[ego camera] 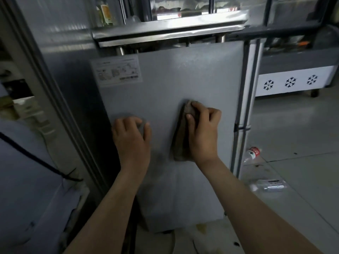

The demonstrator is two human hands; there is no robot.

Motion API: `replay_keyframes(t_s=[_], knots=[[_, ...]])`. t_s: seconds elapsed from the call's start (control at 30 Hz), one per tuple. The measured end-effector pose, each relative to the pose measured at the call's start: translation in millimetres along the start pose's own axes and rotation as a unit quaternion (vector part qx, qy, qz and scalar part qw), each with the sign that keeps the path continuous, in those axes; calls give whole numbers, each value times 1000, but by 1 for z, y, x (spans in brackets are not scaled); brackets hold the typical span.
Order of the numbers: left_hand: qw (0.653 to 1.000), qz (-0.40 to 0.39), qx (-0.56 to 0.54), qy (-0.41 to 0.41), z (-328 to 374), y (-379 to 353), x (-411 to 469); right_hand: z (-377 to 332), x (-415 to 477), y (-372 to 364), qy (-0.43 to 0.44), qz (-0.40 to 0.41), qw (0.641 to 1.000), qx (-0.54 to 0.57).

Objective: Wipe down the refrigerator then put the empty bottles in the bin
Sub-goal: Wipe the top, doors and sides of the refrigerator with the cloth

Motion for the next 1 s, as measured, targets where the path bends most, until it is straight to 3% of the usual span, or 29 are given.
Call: replay_keyframes(t_s=[0.13,0.23,0.47,0.57,0.7,0.83,1.0], knots=[[999,5,-39,34,-48,19,-6,-25,-21,-37,31,-10,999,13],[995,-37,-74,59,-75,17,-8,-42,-33,-54,50,3,999,19],[983,-83,-148,71,-93,10,-15,-80,-52,-92,128,55,990,-38],[983,-81,-163,37,-92,9,-14,-76,-64,-109,141,100,982,-80],[973,-81,-204,76,-103,5,-18,-55,-102,-127,132,136,977,-101],[964,-115,-220,93,-106,-3,-30,-29,-140,-145,146,81,977,-136],[969,-146,-186,66,-104,-9,-45,-1,-184,-164,232,21,956,-180]])
Point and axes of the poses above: each hand's wrist, its own x-axis towards the middle knuckle, its own y-axis out of the back of the hand, z = x × y, the point moved 10 cm from there along x, towards the middle knuckle, and after that the axes turned 9 degrees about -x, right-handed, at the moved point
